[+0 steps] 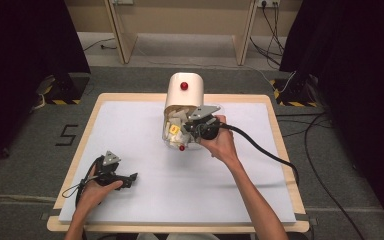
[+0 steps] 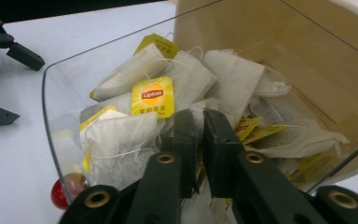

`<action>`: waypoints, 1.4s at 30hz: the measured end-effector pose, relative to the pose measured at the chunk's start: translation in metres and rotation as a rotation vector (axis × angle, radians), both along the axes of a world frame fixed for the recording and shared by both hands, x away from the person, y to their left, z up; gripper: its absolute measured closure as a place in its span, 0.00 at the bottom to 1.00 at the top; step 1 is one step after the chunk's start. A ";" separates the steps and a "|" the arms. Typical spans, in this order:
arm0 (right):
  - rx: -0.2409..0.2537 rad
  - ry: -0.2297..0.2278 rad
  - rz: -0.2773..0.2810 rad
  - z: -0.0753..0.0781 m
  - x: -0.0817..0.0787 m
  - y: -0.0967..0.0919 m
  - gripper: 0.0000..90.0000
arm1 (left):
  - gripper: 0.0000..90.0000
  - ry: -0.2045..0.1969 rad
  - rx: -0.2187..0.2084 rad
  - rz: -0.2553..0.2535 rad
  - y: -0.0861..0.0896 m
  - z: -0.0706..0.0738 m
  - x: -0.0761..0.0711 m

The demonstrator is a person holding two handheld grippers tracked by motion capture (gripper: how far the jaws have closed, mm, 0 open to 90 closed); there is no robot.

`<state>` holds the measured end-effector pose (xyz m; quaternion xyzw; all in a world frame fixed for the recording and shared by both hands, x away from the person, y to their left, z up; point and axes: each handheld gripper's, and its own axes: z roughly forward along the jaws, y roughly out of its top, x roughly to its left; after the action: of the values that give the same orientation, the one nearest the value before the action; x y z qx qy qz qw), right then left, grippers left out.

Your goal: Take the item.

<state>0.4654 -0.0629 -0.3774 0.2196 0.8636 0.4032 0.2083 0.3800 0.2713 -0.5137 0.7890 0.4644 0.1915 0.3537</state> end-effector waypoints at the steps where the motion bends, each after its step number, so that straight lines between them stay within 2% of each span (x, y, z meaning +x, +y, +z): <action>1: 0.003 0.006 -0.002 0.000 -0.001 0.000 0.98 | 0.00 0.000 0.000 0.000 0.000 0.000 0.000; 6: 0.019 -0.023 0.013 0.003 -0.003 -0.001 1.00 | 0.00 0.000 0.000 0.000 0.000 0.000 0.000; 18: 0.111 -0.092 0.014 0.027 -0.013 -0.015 1.00 | 0.00 0.000 -0.001 0.000 0.000 0.000 0.000; 34: 0.158 -0.156 0.019 0.045 -0.024 -0.023 1.00 | 0.00 0.000 0.000 0.000 0.000 0.000 0.000; 42: 0.206 -0.184 0.009 0.058 -0.029 -0.036 1.00 | 0.00 0.000 0.000 -0.001 0.000 0.000 0.000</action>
<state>0.4367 -0.0989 -0.3198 0.1983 0.7957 0.5092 0.2612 0.3800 0.2714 -0.5137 0.7891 0.4642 0.1913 0.3540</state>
